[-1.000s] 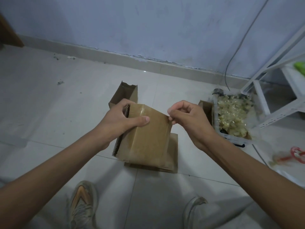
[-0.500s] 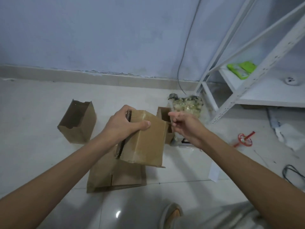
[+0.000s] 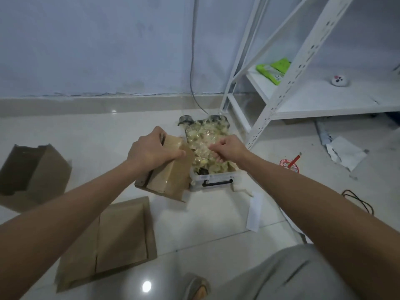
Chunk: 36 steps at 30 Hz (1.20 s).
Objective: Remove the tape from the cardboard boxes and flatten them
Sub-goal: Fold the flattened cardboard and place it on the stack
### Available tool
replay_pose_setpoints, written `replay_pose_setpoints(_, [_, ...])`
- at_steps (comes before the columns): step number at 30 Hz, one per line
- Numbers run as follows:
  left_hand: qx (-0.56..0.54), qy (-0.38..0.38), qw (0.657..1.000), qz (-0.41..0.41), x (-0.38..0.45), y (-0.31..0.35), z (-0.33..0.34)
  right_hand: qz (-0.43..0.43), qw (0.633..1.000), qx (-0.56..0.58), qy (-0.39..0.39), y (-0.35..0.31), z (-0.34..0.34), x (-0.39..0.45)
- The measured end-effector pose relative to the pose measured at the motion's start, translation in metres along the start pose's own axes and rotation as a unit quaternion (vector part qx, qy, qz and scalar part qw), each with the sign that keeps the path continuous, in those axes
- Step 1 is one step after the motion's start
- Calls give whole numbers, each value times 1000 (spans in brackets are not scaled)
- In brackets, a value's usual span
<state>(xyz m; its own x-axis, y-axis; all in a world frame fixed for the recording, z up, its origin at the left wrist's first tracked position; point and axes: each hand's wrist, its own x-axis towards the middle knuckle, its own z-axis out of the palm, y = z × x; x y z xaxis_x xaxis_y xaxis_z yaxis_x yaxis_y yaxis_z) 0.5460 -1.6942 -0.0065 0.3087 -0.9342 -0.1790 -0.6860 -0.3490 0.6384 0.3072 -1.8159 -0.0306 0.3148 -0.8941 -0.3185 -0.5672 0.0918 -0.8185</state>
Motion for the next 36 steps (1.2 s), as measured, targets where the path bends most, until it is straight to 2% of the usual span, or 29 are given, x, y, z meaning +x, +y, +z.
replay_pose_setpoints(5, [22,6,1000,-18,12,-27,8,-4,987,-161,-8,19,11,35])
replay_pose_setpoints(10, [43,16,998,-37,13,-57,12,4,942,-337,-7,32,28,59])
replay_pose_setpoints(15, [51,9,998,-45,8,-74,10,54,954,-284,-84,37,30,62])
replay_pose_setpoints(20, [48,12,997,-51,-3,-86,7,42,964,-263,11,37,28,57])
replay_pose_setpoints(23, [36,13,998,-45,-17,-91,0,38,962,-269,25,33,30,51])
replay_pose_setpoints(30, [19,38,997,-65,-58,-117,-42,56,986,-155,20,11,25,44])
replay_pose_setpoints(36, [22,38,996,-79,-78,-130,-56,41,972,-226,56,7,18,39])
